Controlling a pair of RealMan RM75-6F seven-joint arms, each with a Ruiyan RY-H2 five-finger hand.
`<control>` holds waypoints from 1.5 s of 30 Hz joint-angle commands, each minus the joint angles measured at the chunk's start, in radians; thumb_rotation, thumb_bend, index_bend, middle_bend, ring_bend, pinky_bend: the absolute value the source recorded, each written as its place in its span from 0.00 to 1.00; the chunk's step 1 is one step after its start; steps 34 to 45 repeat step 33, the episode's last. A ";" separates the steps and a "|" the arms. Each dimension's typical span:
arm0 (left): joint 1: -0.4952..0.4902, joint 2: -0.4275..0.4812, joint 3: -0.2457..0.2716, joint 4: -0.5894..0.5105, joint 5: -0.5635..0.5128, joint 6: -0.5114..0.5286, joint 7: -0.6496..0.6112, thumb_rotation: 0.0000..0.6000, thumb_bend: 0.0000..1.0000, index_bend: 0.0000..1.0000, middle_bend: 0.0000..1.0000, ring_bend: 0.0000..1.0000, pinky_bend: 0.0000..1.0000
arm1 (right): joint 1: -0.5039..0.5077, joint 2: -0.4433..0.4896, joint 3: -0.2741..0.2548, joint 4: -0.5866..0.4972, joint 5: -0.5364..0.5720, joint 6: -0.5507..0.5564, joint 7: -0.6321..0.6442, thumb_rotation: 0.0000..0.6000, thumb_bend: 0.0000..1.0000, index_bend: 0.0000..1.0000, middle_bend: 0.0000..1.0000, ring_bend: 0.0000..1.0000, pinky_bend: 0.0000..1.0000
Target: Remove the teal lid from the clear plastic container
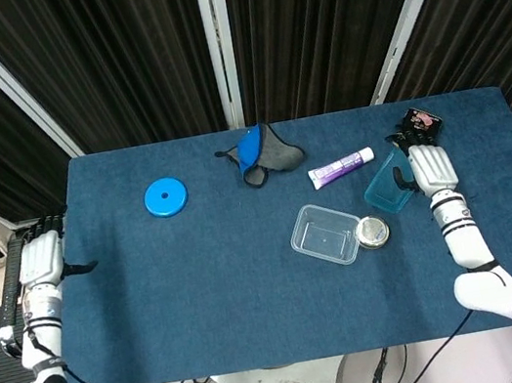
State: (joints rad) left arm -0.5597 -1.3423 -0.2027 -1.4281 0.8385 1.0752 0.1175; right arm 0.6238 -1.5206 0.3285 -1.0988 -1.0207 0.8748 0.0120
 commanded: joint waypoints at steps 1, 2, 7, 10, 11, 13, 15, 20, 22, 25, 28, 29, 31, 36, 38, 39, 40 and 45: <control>0.011 0.008 -0.004 -0.006 0.001 0.010 0.008 1.00 0.00 0.00 0.00 0.00 0.00 | 0.038 0.015 0.020 -0.022 0.093 -0.033 -0.105 1.00 0.15 0.00 0.00 0.00 0.00; 0.014 0.010 -0.004 -0.006 0.000 0.013 0.012 1.00 0.00 0.00 0.00 0.00 0.00 | 0.039 0.018 0.020 -0.028 0.098 -0.026 -0.119 1.00 0.13 0.00 0.00 0.00 0.00; 0.034 0.025 0.001 -0.009 0.026 0.054 0.042 1.00 0.00 0.00 0.00 0.00 0.00 | -0.004 0.068 0.009 -0.135 0.059 0.053 -0.104 1.00 0.14 0.00 0.00 0.00 0.00; 0.053 0.043 0.018 -0.009 0.074 0.084 0.055 1.00 0.00 0.00 0.00 0.00 0.00 | -0.068 0.107 -0.016 -0.228 -0.032 0.158 -0.045 1.00 0.20 0.00 0.00 0.00 0.00; 0.060 0.050 0.027 -0.008 0.098 0.092 0.052 1.00 0.00 0.00 0.00 0.00 0.00 | -0.090 0.120 -0.028 -0.255 -0.067 0.193 -0.026 1.00 0.24 0.00 0.03 0.00 0.00; 0.080 0.064 0.049 -0.005 0.159 0.117 0.039 1.00 0.00 0.02 0.00 0.00 0.00 | -0.143 0.156 -0.067 -0.315 -0.153 0.270 0.017 1.00 0.28 0.02 0.07 0.00 0.00; 0.101 0.065 0.067 -0.001 0.208 0.158 0.038 1.00 0.00 0.04 0.00 0.00 0.00 | -0.188 0.193 -0.104 -0.367 -0.220 0.326 0.052 1.00 0.30 0.06 0.10 0.00 0.00; 0.168 0.063 0.103 -0.034 0.313 0.293 0.059 1.00 0.00 0.04 0.00 0.00 0.00 | -0.306 0.276 -0.192 -0.488 -0.352 0.473 0.097 1.00 0.31 0.07 0.09 0.00 0.00; 0.201 0.068 0.124 -0.070 0.353 0.346 0.071 1.00 0.00 0.04 0.00 0.00 0.00 | -0.343 0.308 -0.228 -0.529 -0.394 0.508 0.110 1.00 0.31 0.07 0.09 0.00 0.00; 0.248 0.084 0.155 -0.143 0.398 0.410 0.112 1.00 0.00 0.04 0.00 0.00 0.00 | -0.389 0.328 -0.266 -0.563 -0.438 0.558 0.107 1.00 0.31 0.07 0.08 0.00 0.00; 0.290 0.095 0.179 -0.212 0.436 0.469 0.153 1.00 0.00 0.04 0.00 0.00 0.00 | -0.429 0.324 -0.290 -0.577 -0.470 0.609 0.100 1.00 0.31 0.07 0.08 0.00 0.00; 0.301 0.096 0.185 -0.228 0.446 0.482 0.161 1.00 0.00 0.04 0.00 0.00 0.00 | -0.438 0.324 -0.298 -0.581 -0.477 0.615 0.105 1.00 0.31 0.07 0.08 0.00 0.00; 0.326 0.100 0.199 -0.260 0.464 0.508 0.177 1.00 0.00 0.04 0.00 0.00 0.00 | -0.450 0.326 -0.310 -0.586 -0.486 0.617 0.120 1.00 0.31 0.07 0.08 0.00 0.00; 0.344 0.102 0.211 -0.281 0.482 0.523 0.193 1.00 0.00 0.04 0.00 0.00 0.00 | -0.452 0.330 -0.316 -0.587 -0.491 0.606 0.128 1.00 0.31 0.07 0.08 0.00 0.00; 0.344 0.102 0.211 -0.281 0.482 0.523 0.193 1.00 0.00 0.04 0.00 0.00 0.00 | -0.452 0.330 -0.316 -0.587 -0.491 0.606 0.128 1.00 0.31 0.07 0.08 0.00 0.00; 0.344 0.102 0.211 -0.281 0.482 0.523 0.193 1.00 0.00 0.04 0.00 0.00 0.00 | -0.452 0.330 -0.316 -0.587 -0.491 0.606 0.128 1.00 0.31 0.07 0.08 0.00 0.00; 0.344 0.102 0.211 -0.281 0.482 0.523 0.193 1.00 0.00 0.04 0.00 0.00 0.00 | -0.452 0.330 -0.316 -0.587 -0.491 0.606 0.128 1.00 0.31 0.07 0.08 0.00 0.00; 0.344 0.102 0.211 -0.281 0.482 0.523 0.193 1.00 0.00 0.04 0.00 0.00 0.00 | -0.452 0.330 -0.316 -0.587 -0.491 0.606 0.128 1.00 0.31 0.07 0.08 0.00 0.00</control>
